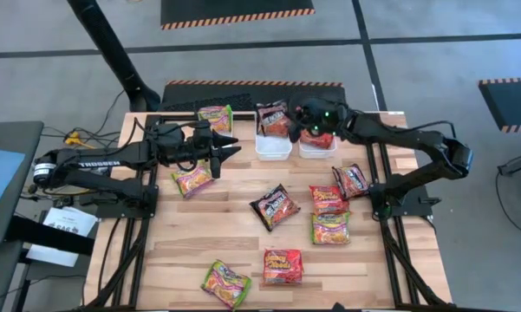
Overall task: Sort Maruchan noodles
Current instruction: Put the black noodle pack into the middle white bin, then put the green noodle pack into the left white bin
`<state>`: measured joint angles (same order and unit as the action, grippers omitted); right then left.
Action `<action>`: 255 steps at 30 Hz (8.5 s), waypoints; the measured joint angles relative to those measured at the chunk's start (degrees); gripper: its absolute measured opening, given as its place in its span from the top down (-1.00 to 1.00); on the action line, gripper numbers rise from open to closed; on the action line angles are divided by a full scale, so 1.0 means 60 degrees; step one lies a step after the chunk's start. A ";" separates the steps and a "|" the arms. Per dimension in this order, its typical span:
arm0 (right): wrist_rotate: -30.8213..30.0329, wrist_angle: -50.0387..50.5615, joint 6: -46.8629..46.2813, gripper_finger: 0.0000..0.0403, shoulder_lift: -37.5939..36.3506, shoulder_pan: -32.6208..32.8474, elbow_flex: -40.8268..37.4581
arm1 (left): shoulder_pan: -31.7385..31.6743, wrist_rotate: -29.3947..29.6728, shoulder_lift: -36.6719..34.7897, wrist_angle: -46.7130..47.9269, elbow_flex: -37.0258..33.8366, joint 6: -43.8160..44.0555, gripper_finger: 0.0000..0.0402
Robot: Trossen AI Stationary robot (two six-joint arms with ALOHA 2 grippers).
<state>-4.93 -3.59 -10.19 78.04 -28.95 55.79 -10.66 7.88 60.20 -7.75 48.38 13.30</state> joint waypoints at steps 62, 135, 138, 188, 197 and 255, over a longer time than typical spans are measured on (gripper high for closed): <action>0.0852 0.0419 -0.1895 -0.03 0.1896 -0.0138 0.0389 | 0.0004 0.0038 0.0000 0.0466 0.0000 -0.0029 0.33; 0.1637 0.8209 0.0027 0.03 0.3242 -0.0023 0.5675 | 0.0000 0.0423 -0.0659 0.2694 -0.0007 0.0120 0.33; 0.2195 0.8607 0.0027 0.03 0.2743 0.0072 0.5673 | 0.0000 0.0214 -0.0656 0.2777 -0.0007 0.0237 0.33; 0.2576 1.3227 -0.8114 -0.16 0.3757 0.8481 0.3750 | 0.0004 -0.2860 -0.0688 0.4638 0.0000 0.0000 0.33; 0.2573 1.1293 -0.8791 -0.16 0.2892 0.8460 0.1756 | 0.0015 -0.2857 -0.0686 0.4719 0.0000 0.0139 0.33; 0.1592 1.0076 -1.0928 0.98 0.3129 0.9096 0.4164 | 0.0007 -0.2095 -0.0656 0.5566 0.0000 0.1907 0.33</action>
<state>4.63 56.86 -75.75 96.82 25.63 80.78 -10.61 -4.69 56.27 25.65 48.38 24.74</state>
